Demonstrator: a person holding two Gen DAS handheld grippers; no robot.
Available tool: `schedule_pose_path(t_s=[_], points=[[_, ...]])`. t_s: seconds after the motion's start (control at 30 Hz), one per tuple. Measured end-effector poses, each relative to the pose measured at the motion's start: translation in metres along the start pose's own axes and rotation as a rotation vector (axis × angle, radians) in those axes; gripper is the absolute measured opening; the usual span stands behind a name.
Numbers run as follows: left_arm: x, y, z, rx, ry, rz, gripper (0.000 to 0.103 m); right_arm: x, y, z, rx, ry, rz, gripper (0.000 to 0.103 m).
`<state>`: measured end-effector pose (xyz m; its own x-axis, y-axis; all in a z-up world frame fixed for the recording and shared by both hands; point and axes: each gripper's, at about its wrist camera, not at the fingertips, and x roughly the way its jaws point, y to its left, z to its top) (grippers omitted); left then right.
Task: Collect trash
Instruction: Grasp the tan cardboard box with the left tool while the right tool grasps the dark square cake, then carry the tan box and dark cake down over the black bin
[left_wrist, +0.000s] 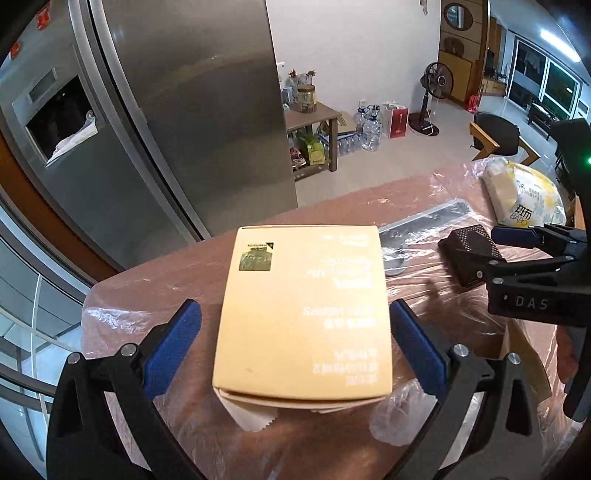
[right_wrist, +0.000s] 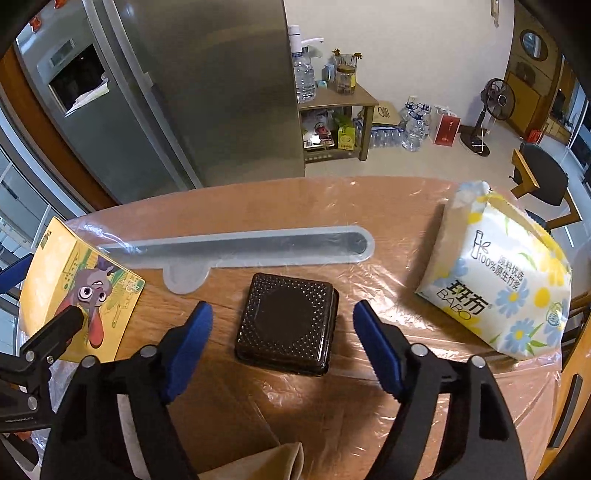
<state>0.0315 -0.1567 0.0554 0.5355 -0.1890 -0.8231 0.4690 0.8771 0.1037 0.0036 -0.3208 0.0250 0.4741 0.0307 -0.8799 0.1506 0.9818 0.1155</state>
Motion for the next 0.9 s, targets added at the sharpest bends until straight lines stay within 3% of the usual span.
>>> schedule_pose_path(t_s=[0.1, 0.27, 0.9], points=[[0.004, 0.000, 0.000, 0.002, 0.009, -0.006, 0.099, 0.002, 0.002, 0.000, -0.009, 0.002, -0.011, 0.068], [0.011, 0.000, 0.001, -0.002, 0.043, -0.045, 0.081, 0.006, 0.001, -0.001, 0.002, 0.014, 0.008, 0.052], [0.000, 0.005, -0.003, -0.016, 0.007, -0.039, 0.077, -0.016, -0.002, -0.005, 0.012, -0.063, 0.058, 0.046]])
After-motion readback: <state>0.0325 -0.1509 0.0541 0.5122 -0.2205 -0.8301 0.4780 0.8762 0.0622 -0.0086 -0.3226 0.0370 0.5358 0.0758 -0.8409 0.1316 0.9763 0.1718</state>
